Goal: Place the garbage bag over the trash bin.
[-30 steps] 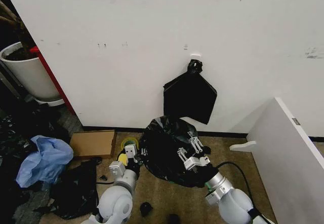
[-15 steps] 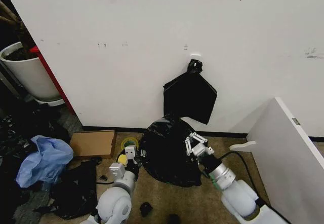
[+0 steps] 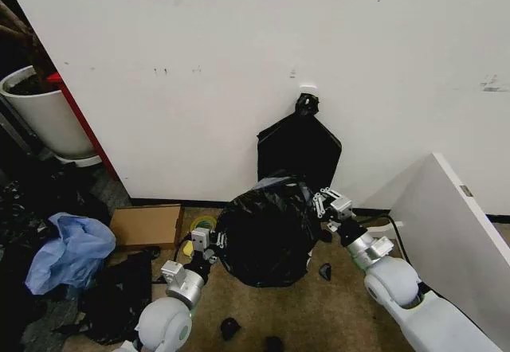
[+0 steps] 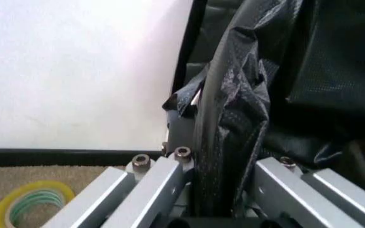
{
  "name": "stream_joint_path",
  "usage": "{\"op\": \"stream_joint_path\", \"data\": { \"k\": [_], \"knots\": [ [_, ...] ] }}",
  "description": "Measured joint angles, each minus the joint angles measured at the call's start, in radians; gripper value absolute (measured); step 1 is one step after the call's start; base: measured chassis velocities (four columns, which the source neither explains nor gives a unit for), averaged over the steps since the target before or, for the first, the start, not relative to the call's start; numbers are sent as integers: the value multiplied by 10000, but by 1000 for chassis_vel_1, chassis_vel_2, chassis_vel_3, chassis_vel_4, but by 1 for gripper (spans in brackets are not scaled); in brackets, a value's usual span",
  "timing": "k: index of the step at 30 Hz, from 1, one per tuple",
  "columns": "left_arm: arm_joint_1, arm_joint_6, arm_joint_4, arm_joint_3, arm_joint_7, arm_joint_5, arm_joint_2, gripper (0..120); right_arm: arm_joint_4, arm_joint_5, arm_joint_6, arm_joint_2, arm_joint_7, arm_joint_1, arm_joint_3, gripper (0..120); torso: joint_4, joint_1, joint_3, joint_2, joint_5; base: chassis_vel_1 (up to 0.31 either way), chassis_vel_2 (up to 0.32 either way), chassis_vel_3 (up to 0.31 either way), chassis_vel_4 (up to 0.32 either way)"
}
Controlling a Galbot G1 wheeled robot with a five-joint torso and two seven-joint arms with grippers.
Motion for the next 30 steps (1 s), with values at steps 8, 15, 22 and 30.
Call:
{"op": "stream_joint_path", "data": {
  "k": [8, 15, 22, 30],
  "knots": [
    [-204, 273, -47, -133, 308, -1294, 146, 0, -491, 1119, 657, -2, -1791, -409, 583, 0, -3, 0, 0, 0, 0, 0, 0, 0, 0],
    [-256, 434, -161, -215, 681, -1731, 209, 0, -1237, 1400, 940, 285, -1787, -134, 622, 0, -1, 0, 0, 0, -1, 0, 0, 0, 0],
    [-291, 673, -409, -506, 624, -2346, 245, 0, -1999, 1575, 1232, 658, -1923, 147, 565, 0, -1, 0, 0, 0, 0, 0, 0, 0, 0],
    [-443, 1396, -613, -1018, 228, -3530, 178, 0, -2364, 404, 1532, 989, -1717, -143, 424, 0, -1, 0, 0, 0, -1, 0, 0, 0, 0]
  ]
}}
